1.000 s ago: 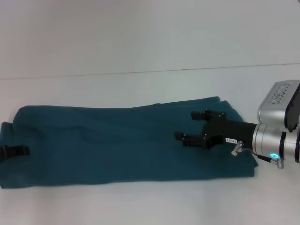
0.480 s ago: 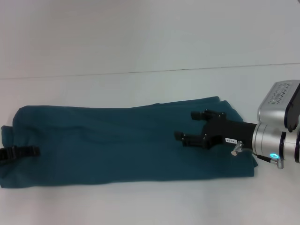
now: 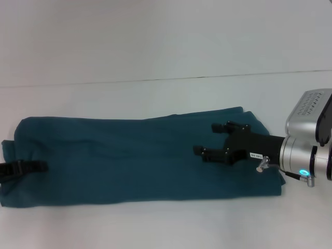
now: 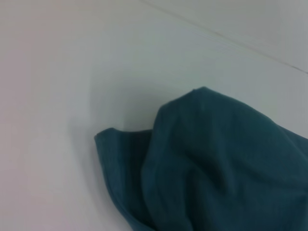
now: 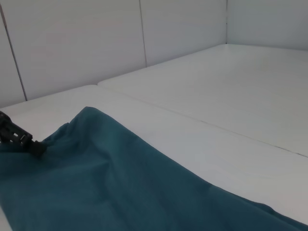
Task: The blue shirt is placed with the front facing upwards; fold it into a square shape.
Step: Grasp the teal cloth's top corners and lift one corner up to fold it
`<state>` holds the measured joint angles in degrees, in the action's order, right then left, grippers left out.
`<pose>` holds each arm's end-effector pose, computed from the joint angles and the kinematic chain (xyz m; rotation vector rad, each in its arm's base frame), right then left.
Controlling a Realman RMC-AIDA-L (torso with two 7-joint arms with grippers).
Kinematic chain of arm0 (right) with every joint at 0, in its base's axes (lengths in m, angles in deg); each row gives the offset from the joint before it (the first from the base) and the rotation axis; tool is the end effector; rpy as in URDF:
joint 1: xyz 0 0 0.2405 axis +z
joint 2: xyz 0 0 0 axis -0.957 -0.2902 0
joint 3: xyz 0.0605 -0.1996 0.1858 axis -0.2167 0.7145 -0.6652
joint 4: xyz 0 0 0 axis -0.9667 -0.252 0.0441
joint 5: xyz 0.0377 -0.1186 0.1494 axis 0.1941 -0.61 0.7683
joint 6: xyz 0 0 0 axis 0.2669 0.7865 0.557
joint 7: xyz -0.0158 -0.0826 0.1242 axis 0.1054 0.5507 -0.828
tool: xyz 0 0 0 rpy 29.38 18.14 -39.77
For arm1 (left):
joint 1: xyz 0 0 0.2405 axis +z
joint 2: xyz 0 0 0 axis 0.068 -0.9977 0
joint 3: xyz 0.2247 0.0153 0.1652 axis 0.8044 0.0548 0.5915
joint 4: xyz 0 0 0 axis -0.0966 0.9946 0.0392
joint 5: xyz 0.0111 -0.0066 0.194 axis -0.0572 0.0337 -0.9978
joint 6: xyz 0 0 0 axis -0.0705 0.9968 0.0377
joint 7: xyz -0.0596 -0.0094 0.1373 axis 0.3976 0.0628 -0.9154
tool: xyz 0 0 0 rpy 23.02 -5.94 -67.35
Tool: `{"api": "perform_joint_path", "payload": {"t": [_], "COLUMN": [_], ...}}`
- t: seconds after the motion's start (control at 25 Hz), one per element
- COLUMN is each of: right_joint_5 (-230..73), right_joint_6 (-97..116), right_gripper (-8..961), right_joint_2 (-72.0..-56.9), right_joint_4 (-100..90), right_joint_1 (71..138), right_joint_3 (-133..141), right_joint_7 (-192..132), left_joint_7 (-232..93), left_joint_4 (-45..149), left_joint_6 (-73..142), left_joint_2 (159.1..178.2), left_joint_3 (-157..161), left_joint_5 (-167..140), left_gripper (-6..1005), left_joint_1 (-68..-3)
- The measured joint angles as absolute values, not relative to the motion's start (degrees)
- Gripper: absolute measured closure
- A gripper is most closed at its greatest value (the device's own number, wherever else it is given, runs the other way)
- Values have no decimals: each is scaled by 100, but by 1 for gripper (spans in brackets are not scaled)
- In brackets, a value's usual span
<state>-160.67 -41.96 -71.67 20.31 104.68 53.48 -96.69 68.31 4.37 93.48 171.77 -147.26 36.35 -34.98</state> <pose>0.2787 0.3695 -0.0583 -2.4863 0.5980 0.5052 -0.3509 0.3652 0.0241 -1.9185 -1.6774 -0.2451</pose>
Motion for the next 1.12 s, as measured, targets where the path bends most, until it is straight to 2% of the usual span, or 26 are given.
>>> {"api": "perform_joint_path", "payload": {"t": [0.44,0.68,1.12], "right_joint_5": [-16067,-16060,-16049], "right_joint_6": [-4197,-4196,-4196], "right_gripper": [80,82,86], "right_joint_2": [-7167,-7166,-7175], "right_joint_4": [2031,2031,2031], "right_joint_1": [10468,10468,10468], "right_joint_3": [5328,5317,5312], "right_joint_7": [-9663,-9665,-9669], "left_joint_7": [6984,7013,7037], "left_joint_4": [675,743,765], "left_joint_6": [9242,9214,9234], "left_joint_2": [17100,17101,17120], "left_joint_3": [-14728,-14711,-14689], "left_joint_5": [3624,3557,3511], "left_gripper": [148,215,676], "left_joint_1": [-3565,-3582,-3583]}}
